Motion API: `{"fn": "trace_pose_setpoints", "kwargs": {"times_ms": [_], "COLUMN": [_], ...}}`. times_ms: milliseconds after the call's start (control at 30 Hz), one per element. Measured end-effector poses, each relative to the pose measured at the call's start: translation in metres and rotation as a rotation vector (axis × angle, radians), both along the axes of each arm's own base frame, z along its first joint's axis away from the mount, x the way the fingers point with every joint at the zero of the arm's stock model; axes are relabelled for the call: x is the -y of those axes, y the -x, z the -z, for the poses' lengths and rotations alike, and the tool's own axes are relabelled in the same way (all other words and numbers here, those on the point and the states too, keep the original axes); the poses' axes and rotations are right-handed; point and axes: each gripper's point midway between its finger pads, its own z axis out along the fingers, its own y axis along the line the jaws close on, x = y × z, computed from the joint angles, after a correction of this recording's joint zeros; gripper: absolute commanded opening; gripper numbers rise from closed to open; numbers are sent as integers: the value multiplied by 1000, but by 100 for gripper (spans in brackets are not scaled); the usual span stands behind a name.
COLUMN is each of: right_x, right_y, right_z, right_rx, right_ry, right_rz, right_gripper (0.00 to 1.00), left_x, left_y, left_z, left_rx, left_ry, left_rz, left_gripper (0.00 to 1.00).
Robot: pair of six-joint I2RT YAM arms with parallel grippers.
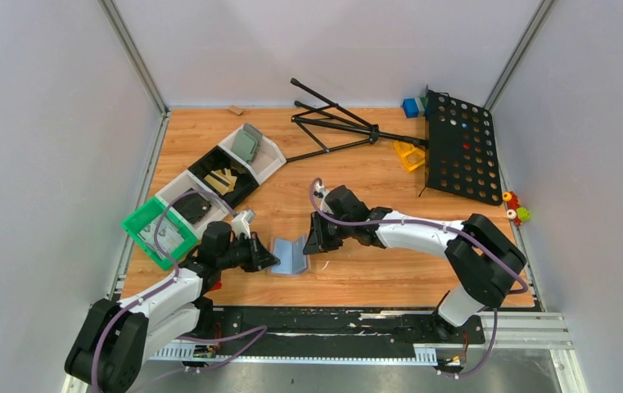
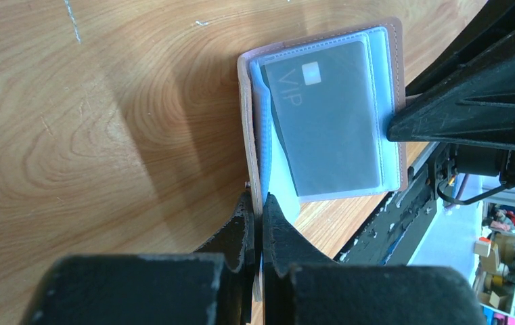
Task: Take the credit cards out of the card holder
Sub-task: Remove the credit card from the card holder.
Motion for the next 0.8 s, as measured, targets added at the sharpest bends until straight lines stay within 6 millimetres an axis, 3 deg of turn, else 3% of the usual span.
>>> {"fn": "trace_pose_setpoints", "kwargs": {"times_ms": [100, 267, 800], "right_x": [-2, -6, -6], "right_y": [0, 1, 0], "right_z": [-2, -3, 1], "right_rx": [10, 20, 41], "right_ry": [12, 38, 92], "right_rz": [-2, -5, -3], "right_gripper": [14, 23, 5], "left_x": [0, 2, 6], "left_y": [0, 2, 1], "left_z": [0, 0, -7], "left_rx": [-1, -2, 0], "left_ry": [-2, -5, -15], "left_rz": [0, 8, 24], "left_gripper": [0, 0, 0]}}
